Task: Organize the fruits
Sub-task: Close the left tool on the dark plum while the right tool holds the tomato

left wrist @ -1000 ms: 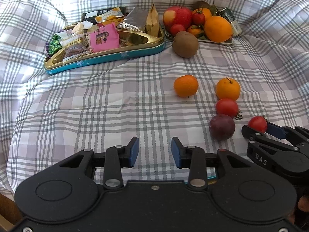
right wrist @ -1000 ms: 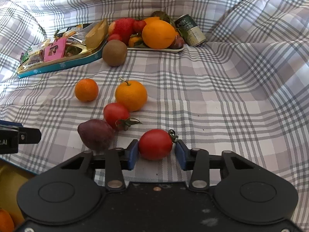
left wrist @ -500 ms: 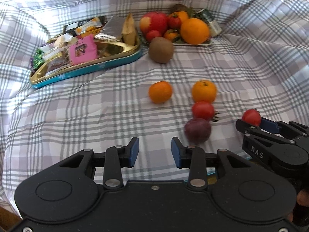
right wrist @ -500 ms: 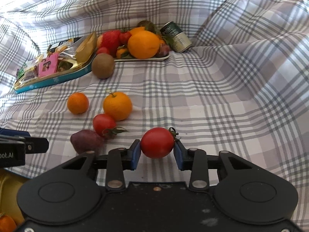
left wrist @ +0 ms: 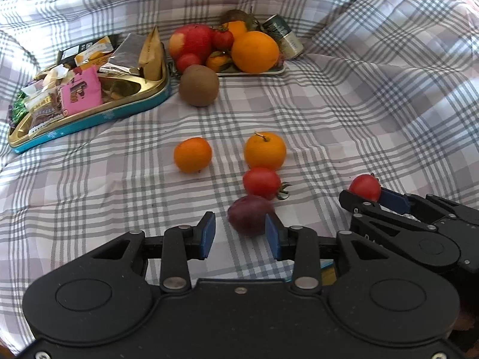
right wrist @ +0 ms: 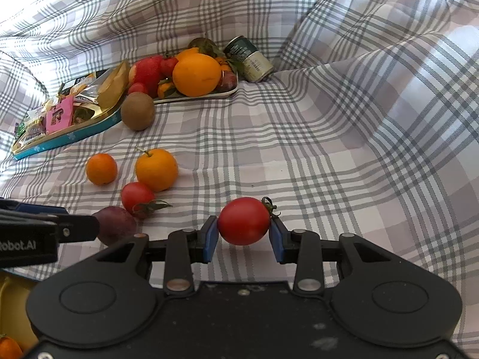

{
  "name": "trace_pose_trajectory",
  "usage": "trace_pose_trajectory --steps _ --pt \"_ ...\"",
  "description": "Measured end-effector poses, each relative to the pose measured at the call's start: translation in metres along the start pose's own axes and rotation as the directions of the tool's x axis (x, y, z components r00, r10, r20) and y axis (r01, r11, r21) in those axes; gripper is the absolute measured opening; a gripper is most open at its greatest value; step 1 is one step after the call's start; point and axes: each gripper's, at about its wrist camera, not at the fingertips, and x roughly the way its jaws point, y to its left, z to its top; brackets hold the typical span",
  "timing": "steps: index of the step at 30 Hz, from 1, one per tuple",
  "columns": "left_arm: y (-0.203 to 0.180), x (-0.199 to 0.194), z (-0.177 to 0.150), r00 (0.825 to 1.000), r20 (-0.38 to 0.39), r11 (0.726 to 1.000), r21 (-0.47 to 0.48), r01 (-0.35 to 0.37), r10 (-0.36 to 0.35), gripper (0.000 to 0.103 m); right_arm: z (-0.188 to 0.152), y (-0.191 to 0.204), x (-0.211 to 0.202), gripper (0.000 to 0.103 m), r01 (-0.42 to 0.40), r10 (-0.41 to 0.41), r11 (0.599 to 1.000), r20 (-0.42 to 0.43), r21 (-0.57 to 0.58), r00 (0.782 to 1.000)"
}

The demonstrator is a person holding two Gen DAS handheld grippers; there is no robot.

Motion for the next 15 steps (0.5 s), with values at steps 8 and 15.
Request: trace_pose_trajectory --steps 8,15 --pt "-0.007 0.011 -0.002 1.0 0.001 1.0 0.012 -0.024 0.024 0.046 0.002 -0.004 -0.002 0.039 0.001 -0.001 1.0 0.007 0.019 1.0" --pt "-0.01 0.02 -0.001 1.0 -0.011 1.0 0.002 -0.023 0.023 0.047 0.001 -0.005 -0.001 0.039 0.003 -0.003 1.0 0.001 0.024 1.0"
